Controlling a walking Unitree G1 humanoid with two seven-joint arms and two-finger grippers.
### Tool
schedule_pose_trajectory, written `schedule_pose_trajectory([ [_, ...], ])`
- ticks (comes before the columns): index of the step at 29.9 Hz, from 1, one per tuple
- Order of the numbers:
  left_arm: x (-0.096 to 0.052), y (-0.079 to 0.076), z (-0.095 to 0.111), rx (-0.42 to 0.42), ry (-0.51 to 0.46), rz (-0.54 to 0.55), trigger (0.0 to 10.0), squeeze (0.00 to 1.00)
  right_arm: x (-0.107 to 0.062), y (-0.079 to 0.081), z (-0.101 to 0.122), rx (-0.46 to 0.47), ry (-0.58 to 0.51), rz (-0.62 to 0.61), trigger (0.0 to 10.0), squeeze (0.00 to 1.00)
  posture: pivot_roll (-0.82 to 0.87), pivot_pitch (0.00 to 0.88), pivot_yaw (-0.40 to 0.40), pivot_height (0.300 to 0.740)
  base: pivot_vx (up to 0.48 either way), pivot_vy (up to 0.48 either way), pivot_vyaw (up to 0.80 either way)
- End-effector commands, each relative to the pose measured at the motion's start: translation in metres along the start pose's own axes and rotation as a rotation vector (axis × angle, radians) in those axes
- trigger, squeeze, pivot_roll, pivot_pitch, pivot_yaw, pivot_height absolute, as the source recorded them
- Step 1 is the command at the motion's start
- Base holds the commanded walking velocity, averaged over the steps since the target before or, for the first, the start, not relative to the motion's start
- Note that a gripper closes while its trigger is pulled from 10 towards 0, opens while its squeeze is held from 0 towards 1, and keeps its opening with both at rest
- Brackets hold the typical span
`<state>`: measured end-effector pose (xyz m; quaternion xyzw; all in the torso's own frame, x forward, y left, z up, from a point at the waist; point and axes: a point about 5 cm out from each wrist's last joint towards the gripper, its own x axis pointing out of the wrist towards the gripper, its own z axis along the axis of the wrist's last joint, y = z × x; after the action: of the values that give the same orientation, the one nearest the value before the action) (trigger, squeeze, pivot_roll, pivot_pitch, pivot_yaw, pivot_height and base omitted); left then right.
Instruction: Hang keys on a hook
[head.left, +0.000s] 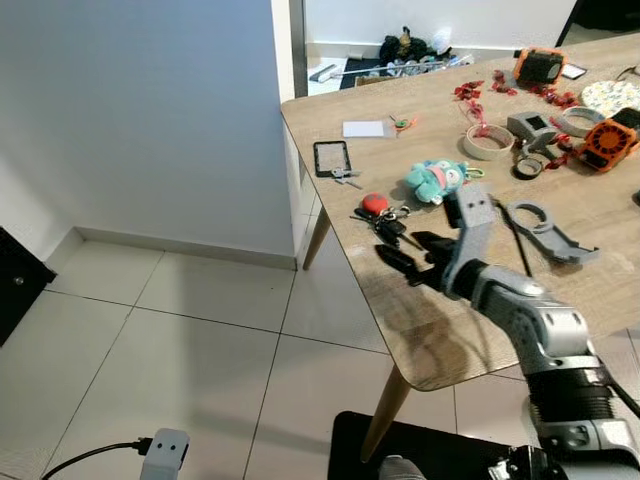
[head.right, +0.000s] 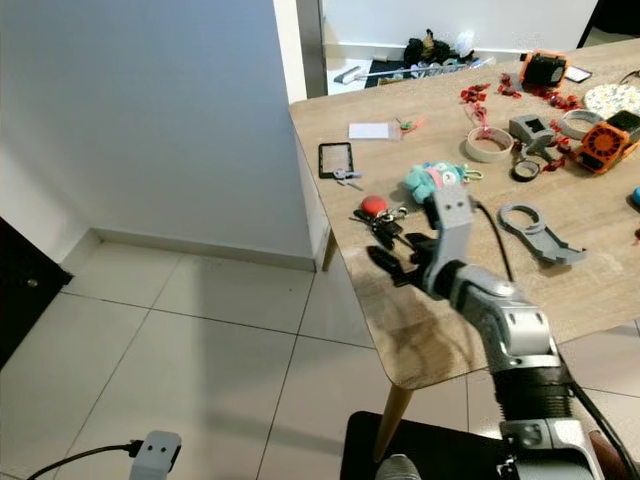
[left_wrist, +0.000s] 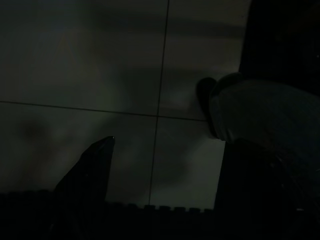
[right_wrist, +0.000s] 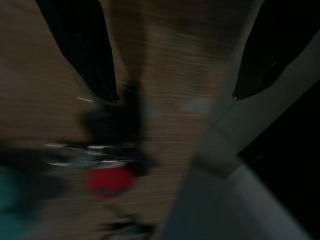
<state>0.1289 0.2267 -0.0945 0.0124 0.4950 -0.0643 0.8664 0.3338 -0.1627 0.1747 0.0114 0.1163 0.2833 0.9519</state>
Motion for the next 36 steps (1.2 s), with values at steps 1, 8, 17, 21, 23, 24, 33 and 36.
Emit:
schedule_pose_trajectory([
  [1,-0.001,-0.004,-0.009,0.009,0.033,-0.013,10.0,0.0,0.002,-0.001,0.0,-0.014,0.003,-0.015,10.0,0.0,-0.17,0.149,0.097,0.74,0.0,0.0,0.0],
  [8,-0.001,-0.006,-0.011,0.013,0.041,-0.018,10.0,0.0,0.012,-0.005,0.013,-0.183,-0.04,-0.117,10.0,0.0,-0.18,0.153,0.096,0.74,0.0,0.0,0.0],
  [17,0.0,-0.009,-0.012,0.014,0.041,-0.026,10.0,0.0,0.03,-0.001,0.004,-0.298,0.019,-0.138,10.0,0.0,-0.17,0.157,0.087,0.74,0.0,0.0,0.0],
  [21,0.0,-0.012,-0.013,0.008,0.041,-0.027,10.0,0.0,0.04,-0.016,0.009,-0.446,0.056,-0.23,10.0,0.0,-0.16,0.16,0.072,0.74,0.0,0.0,0.0],
  [23,0.0,-0.012,-0.013,0.007,0.041,-0.027,10.0,0.0,0.041,-0.019,0.011,-0.467,0.059,-0.246,10.0,0.0,-0.15,0.159,0.07,0.74,0.0,0.0,0.0],
  [24,0.0,-0.012,-0.014,0.005,0.042,-0.027,10.0,0.0,0.043,-0.023,0.015,-0.482,0.053,-0.263,10.0,0.0,-0.15,0.158,0.068,0.74,0.0,0.0,0.0],
  [33,-0.003,-0.012,-0.024,0.002,0.059,-0.027,10.0,0.0,0.045,-0.031,0.016,-0.453,0.07,-0.26,10.0,0.0,-0.14,0.169,0.06,0.74,0.0,0.0,0.0],
  [36,-0.004,-0.013,-0.025,0.0,0.061,-0.027,10.0,0.0,0.049,-0.026,0.013,-0.404,0.05,-0.198,10.0,0.0,-0.14,0.175,0.059,0.74,0.0,0.0,0.0],
])
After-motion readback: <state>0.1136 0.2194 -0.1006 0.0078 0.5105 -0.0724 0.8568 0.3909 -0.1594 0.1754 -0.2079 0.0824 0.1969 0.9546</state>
